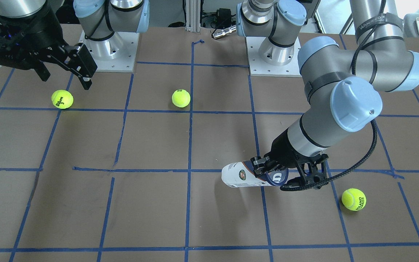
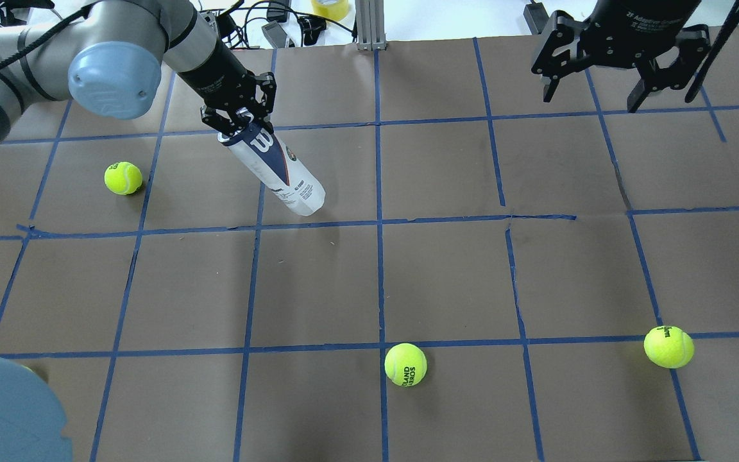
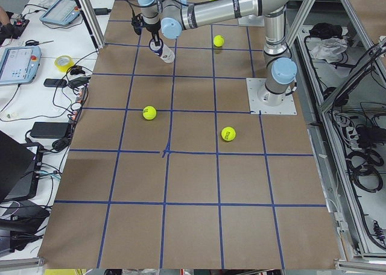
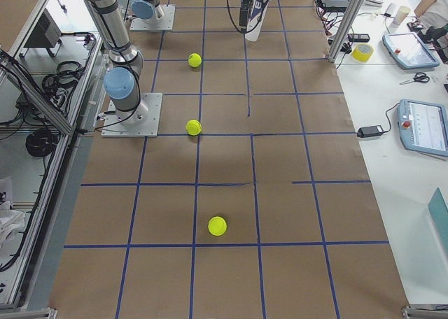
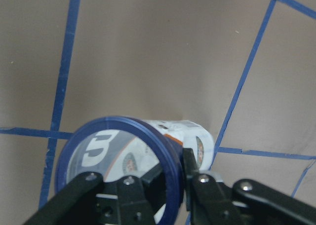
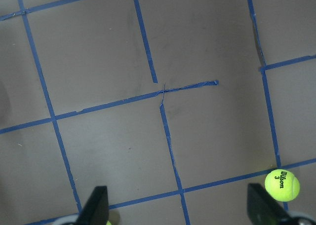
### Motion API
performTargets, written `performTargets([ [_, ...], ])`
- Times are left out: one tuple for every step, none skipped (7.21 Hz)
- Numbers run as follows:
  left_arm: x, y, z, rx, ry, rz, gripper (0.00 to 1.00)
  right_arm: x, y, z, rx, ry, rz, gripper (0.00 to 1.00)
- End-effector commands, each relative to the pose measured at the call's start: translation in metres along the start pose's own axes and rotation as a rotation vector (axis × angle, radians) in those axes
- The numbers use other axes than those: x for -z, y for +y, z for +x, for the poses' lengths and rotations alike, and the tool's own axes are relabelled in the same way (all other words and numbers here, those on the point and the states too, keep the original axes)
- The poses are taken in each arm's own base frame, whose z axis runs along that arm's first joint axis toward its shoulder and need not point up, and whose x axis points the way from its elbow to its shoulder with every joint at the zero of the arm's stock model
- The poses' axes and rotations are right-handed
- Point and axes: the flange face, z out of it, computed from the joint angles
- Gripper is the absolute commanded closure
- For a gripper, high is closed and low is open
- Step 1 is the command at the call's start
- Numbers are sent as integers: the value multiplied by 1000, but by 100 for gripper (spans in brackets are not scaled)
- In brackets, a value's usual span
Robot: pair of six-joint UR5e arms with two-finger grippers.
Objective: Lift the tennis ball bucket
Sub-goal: 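Lift the can with the left gripper, tilting it upright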
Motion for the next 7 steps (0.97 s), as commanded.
performTargets([
  [16, 1, 20, -67, -151, 84, 100, 0, 0, 0, 0, 0, 0, 0],
  [27, -2, 29, -96, -162, 119, 100, -2, 0, 0, 0, 1, -5, 0],
  [31, -7, 38, -114, -161, 158, 100, -3, 1, 0, 0, 1, -6, 0],
  [29, -7, 55, -152, -165, 226, 100, -2, 2, 0, 0, 1, -5, 0],
  [12, -1, 68, -209, -241, 231, 100, -2, 4, 1, 0, 1, -5, 0],
  [-1, 6, 80, -239, -291, 232, 100, -6, 6, 1, -2, 3, -12, 0],
  [-10, -1, 83, -237, -281, 265, 100, -5, 8, 2, -2, 2, -11, 0],
])
